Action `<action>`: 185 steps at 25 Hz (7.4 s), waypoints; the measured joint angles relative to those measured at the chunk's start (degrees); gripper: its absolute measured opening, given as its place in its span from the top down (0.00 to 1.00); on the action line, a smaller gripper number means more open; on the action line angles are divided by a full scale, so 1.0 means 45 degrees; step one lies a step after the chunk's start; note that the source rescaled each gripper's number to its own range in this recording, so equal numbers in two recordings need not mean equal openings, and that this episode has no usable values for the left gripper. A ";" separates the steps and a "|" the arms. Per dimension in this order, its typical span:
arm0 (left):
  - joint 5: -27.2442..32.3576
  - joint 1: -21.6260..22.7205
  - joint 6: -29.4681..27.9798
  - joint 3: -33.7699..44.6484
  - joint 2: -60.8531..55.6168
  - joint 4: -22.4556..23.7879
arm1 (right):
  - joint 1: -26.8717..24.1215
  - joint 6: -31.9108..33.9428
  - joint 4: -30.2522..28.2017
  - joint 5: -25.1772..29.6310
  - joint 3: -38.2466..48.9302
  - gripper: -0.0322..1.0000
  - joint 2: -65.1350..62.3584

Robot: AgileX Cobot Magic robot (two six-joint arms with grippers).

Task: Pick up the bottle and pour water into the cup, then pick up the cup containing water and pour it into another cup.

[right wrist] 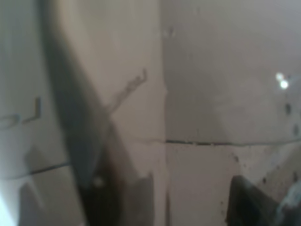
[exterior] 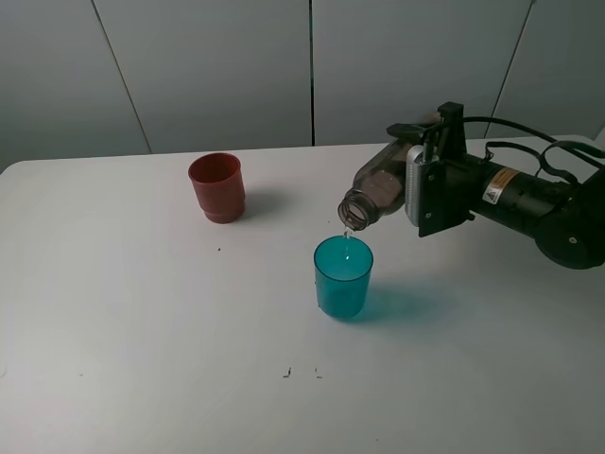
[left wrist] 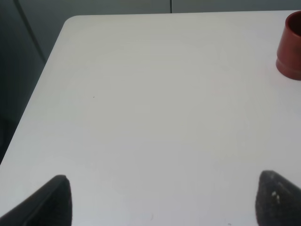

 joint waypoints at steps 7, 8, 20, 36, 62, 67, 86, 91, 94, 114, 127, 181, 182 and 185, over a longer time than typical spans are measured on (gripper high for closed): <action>0.0000 0.0000 0.0000 0.0000 0.0000 0.0000 | 0.0000 -0.0326 0.0000 -0.0026 0.0000 0.95 0.0000; 0.0000 0.0000 0.0000 0.0000 0.0000 0.0000 | 0.0000 -0.0347 0.0023 -0.0026 0.0000 0.95 0.0000; 0.0000 0.0000 0.0000 0.0000 0.0000 0.0000 | 0.0000 -0.0900 0.0196 -0.0051 0.0000 0.95 0.0000; 0.0000 0.0000 0.0000 0.0000 0.0000 0.0000 | 0.0000 -0.1914 0.0395 -0.0103 0.0000 0.95 0.0000; 0.0000 0.0000 0.0000 0.0000 0.0000 0.0000 | 0.0000 -0.2449 0.0422 -0.0256 0.0000 0.95 -0.0019; 0.0000 0.0000 0.0000 0.0000 0.0000 0.0000 | 0.0000 -0.2425 0.0154 -0.0294 0.0000 0.95 -0.0019; 0.0000 0.0000 0.0000 0.0000 0.0000 0.0000 | 0.0046 0.0238 -0.0250 -0.0325 0.0313 0.95 -0.0048; 0.0000 0.0000 0.0047 0.0000 0.0000 0.0000 | 0.0094 0.3357 -0.0280 -0.0325 0.0405 0.95 -0.0048; 0.0000 0.0000 0.0047 0.0000 0.0000 0.0000 | 0.0094 0.5873 -0.0280 -0.0325 0.0405 0.95 -0.0048; 0.0000 0.0000 0.0047 0.0000 0.0000 0.0000 | -0.0054 1.9870 0.1830 0.1223 -0.0910 0.95 -0.0048; 0.0000 0.0000 0.0024 0.0000 0.0000 0.0000 | -0.0136 2.1906 0.0674 0.2949 -0.4569 0.95 0.2096; 0.0000 0.0000 0.0049 0.0000 0.0000 0.0000 | -0.0136 2.1382 0.0989 0.4007 -0.3900 0.00 0.2710; 0.0000 0.0000 0.0049 0.0000 0.0000 0.0000 | -0.0136 2.1382 0.0989 0.4228 -0.3691 0.00 0.2540; 0.0000 0.0000 0.0049 0.0000 0.0000 0.0000 | -0.0136 2.1382 0.0902 0.5121 -0.3255 0.00 0.1955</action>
